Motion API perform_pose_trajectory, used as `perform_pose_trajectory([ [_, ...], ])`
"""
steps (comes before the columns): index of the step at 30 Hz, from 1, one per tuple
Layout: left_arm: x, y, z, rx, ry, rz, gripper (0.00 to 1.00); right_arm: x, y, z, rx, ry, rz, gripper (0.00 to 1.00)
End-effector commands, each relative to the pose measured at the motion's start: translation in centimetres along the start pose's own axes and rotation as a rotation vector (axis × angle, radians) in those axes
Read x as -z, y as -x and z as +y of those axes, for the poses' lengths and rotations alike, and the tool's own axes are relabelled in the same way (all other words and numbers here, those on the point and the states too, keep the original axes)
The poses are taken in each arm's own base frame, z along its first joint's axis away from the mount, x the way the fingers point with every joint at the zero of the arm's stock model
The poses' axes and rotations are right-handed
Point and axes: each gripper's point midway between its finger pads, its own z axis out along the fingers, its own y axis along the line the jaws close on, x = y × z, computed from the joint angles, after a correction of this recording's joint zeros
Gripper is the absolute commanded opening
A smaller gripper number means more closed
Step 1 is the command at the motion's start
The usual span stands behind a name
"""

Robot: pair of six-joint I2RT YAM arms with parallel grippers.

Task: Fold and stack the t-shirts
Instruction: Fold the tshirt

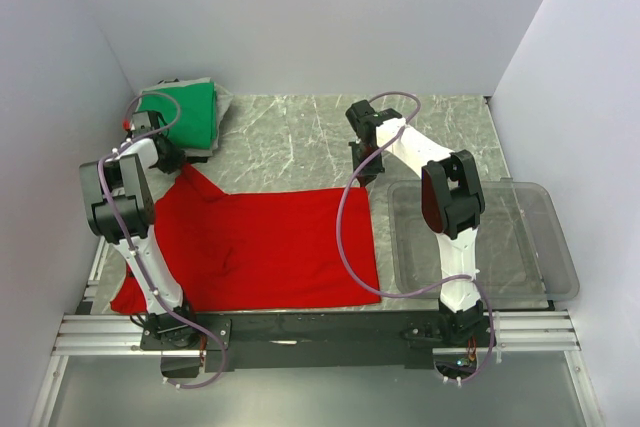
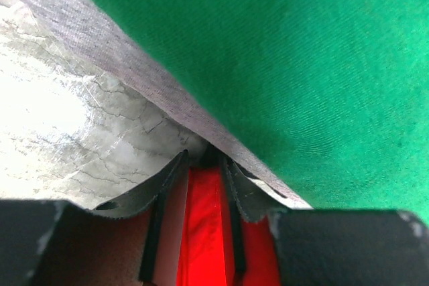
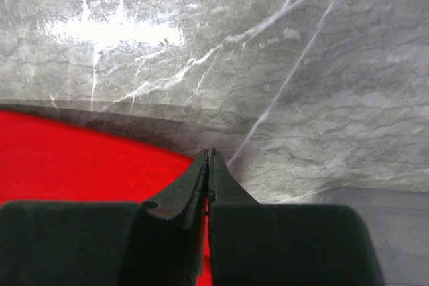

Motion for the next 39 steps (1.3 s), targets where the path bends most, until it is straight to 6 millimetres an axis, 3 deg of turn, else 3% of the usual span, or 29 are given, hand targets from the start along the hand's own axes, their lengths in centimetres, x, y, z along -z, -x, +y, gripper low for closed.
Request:
perform_pose_trajectory([
  [1, -0.9, -1.4, 0.5, -0.006, 0.004, 0.042, 0.31, 2.5, 1.1, -0.3, 0.005, 0.013, -0.066, 0.03],
  [8, -0.4, -2.8, 1.4, -0.012, 0.008, 0.056, 0.28, 2.4, 1.4, -0.1, 0.01, 0.019, -0.067, 0.03],
  [11, -0.5, -3.4, 1.4, -0.016, -0.002, 0.071, 0.21, 2.4, 1.4, -0.1, 0.009, 0.021, -0.069, 0.03],
  [16, -0.4, -3.4, 1.0, -0.005, -0.024, 0.079, 0.0, 2.6, 1.5, -0.1, 0.012, 0.019, -0.072, 0.03],
  [22, 1.3, -2.1, -0.6, 0.023, -0.073, 0.064, 0.0, 3.0, 1.7, -0.3, 0.016, 0.013, -0.084, 0.03],
  [29, 5.1, -0.2, -2.6, 0.064, -0.151, 0.022, 0.0, 4.0, 2.7, -0.1, 0.013, 0.021, -0.113, 0.03],
  [35, 7.4, 0.2, -2.4, 0.099, -0.173, 0.007, 0.0, 4.3, 3.2, 0.0, 0.015, 0.025, -0.128, 0.03],
  [39, 7.9, 0.5, -2.4, 0.118, -0.199, 0.021, 0.0, 3.9, 3.5, -0.1, 0.011, 0.02, -0.126, 0.03],
])
